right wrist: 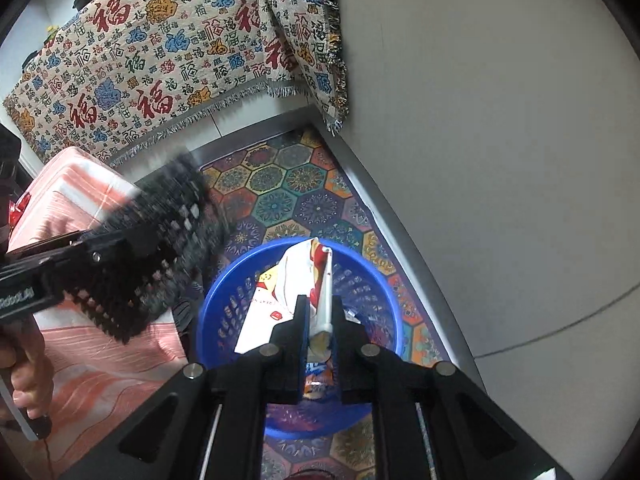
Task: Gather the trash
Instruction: 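Open both tools to drop the net and wrapper into the wastebasket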
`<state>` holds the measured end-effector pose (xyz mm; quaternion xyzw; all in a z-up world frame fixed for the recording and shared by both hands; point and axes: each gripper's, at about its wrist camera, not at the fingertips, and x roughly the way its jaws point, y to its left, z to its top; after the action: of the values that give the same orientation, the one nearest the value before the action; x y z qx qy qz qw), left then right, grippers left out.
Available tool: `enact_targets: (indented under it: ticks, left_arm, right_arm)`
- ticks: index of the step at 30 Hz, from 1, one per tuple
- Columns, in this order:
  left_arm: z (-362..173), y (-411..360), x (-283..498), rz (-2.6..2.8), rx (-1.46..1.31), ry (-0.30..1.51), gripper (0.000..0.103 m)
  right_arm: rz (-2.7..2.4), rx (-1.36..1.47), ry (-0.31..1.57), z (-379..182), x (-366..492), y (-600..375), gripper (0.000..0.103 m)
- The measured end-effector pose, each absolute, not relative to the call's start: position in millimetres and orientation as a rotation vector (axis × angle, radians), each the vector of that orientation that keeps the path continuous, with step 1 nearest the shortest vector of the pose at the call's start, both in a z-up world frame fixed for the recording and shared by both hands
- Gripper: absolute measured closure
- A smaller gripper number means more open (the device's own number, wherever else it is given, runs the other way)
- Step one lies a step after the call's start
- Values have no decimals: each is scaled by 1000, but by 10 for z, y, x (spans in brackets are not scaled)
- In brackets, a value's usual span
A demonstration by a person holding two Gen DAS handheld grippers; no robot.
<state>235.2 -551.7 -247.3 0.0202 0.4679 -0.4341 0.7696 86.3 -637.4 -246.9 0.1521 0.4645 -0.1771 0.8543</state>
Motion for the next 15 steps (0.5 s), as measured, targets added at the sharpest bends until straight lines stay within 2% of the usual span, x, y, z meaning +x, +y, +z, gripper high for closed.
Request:
enact_targets:
  ticks: [1, 2, 4, 8, 12, 15]
  left_arm:
    - [-2490, -5527, 2357, -937, 45, 1016, 45]
    - [-2490, -5539, 2355, -936, 45, 1018, 42]
    - [-2490, -5547, 2354, -931, 49, 1016, 40]
    - [-2339, -5406, 2317, -915, 34, 992, 35]
    - [-1974, -5023, 2199, -906, -3, 934, 30]
    - [-1583, -4549, 2004, -877, 3, 876, 22]
  right_arm:
    - [-368, 326, 977, -2491, 880, -6400, 81]
    - [-359, 345, 978, -2530, 885, -6422, 72]
    - [-355, 356, 988, -2562, 908, -6443, 63]
    - [-389, 332, 959, -2450, 878, -6421, 53]
    - [-425, 283, 866, -2161, 801, -6314, 53]
    - [-439, 239, 788, -1900, 773, -6158, 48]
